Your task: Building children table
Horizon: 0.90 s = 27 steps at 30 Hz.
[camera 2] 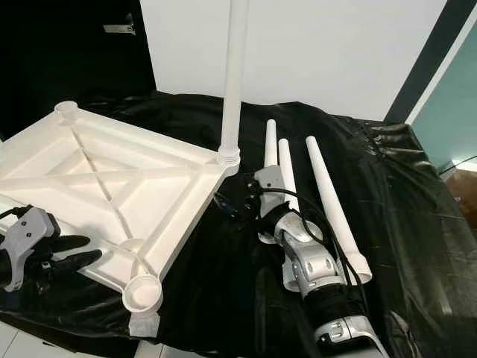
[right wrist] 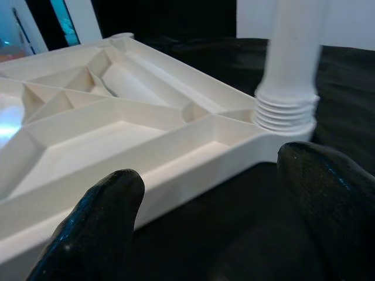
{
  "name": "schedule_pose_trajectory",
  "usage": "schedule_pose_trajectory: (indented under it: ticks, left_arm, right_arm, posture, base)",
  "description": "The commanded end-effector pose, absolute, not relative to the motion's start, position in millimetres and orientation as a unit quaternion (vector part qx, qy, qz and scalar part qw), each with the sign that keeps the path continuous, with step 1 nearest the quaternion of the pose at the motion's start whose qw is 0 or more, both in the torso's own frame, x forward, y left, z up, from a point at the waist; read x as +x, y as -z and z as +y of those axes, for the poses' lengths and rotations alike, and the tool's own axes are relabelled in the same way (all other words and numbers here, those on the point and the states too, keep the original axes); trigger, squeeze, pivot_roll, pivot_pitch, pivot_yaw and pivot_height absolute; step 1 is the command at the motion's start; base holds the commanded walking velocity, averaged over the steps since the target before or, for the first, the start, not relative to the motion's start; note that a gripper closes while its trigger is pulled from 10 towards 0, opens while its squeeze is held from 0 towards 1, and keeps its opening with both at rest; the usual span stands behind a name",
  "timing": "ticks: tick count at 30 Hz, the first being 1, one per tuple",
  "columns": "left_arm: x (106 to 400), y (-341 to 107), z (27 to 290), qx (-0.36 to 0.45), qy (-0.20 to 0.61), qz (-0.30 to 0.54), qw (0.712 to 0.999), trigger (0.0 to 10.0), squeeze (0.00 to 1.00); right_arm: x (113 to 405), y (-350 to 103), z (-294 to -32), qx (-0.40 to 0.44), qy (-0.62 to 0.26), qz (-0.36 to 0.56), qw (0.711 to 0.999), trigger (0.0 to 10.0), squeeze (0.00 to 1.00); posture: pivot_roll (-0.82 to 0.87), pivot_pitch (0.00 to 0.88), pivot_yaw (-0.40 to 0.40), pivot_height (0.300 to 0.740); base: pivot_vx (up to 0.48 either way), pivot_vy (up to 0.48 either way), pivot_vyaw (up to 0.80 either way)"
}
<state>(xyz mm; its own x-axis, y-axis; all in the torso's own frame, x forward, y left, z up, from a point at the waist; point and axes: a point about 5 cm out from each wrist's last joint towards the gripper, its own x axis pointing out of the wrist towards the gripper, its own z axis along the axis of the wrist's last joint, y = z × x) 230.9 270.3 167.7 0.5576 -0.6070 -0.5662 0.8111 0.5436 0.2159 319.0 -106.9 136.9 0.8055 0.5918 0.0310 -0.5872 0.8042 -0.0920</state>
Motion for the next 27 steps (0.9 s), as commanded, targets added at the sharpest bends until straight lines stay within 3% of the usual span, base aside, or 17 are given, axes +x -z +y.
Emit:
schedule_pose_trajectory:
  ticks: [1, 4, 5, 6, 7, 10, 13, 20, 27]
  left_arm:
    - [229, -164, 269, 0.236, 0.455, 0.234, 0.826, 10.0, 1.00]
    - [230, -168, 270, 0.216, 0.471, 0.223, 0.826, 10.0, 1.00]
    - [226, -173, 269, 0.186, 0.491, 0.218, 0.823, 10.0, 0.56]
    - [226, -173, 269, 0.186, 0.491, 0.218, 0.823, 10.0, 0.56]
    - [222, -176, 268, 0.169, 0.513, 0.209, 0.816, 10.0, 0.00]
    - [220, -179, 267, 0.160, 0.527, 0.204, 0.809, 10.0, 0.00]
    - [214, -173, 266, 0.179, 0.555, 0.225, 0.781, 10.0, 0.00]
    - [215, -164, 265, 0.210, 0.579, 0.255, 0.745, 10.0, 0.00]
    - [214, -158, 263, 0.227, 0.584, 0.265, 0.733, 10.0, 0.00]
  right_arm:
    - [317, -135, -113, -0.031, -0.309, -0.023, 0.950, 10.0, 1.00]
    - [315, -133, -118, -0.040, -0.314, -0.017, 0.948, 10.0, 1.00]
    - [315, -132, -119, -0.042, -0.315, -0.015, 0.948, 10.0, 0.00]
    - [315, -132, -119, -0.042, -0.315, -0.015, 0.948, 10.0, 0.00]
    - [315, -130, -121, -0.043, -0.312, -0.012, 0.949, 10.0, 0.00]
    - [315, -130, -122, -0.043, -0.309, -0.011, 0.950, 10.0, 0.00]
    - [315, -129, -124, -0.046, -0.306, -0.006, 0.951, 10.0, 0.00]
    - [314, -131, -130, -0.059, -0.294, -0.003, 0.954, 10.0, 0.00]
    - [315, -132, -133, -0.064, -0.292, -0.003, 0.954, 10.0, 0.00]
  posture:
    - [0.15, 0.000, -0.066, 0.740]
    - [0.14, 0.000, -0.064, 0.740]
    - [0.14, 0.000, -0.062, 0.740]
    - [0.14, 0.000, -0.062, 0.740]
    - [0.14, 0.000, -0.058, 0.740]
    - [0.14, 0.000, -0.057, 0.740]
    - [0.13, 0.000, -0.054, 0.740]
    - [0.12, 0.000, -0.055, 0.740]
    - [0.11, 0.000, -0.054, 0.740]
  base:
    - [0.000, 0.000, 0.00]
    - [0.000, 0.000, 0.00]
    - [0.000, 0.000, 0.00]
    - [0.000, 0.000, 0.00]
    - [0.000, 0.000, 0.00]
    - [0.000, 0.000, 0.00]
    - [0.000, 0.000, 0.00]
    - [0.000, 0.000, 0.00]
    - [0.000, 0.000, 0.00]
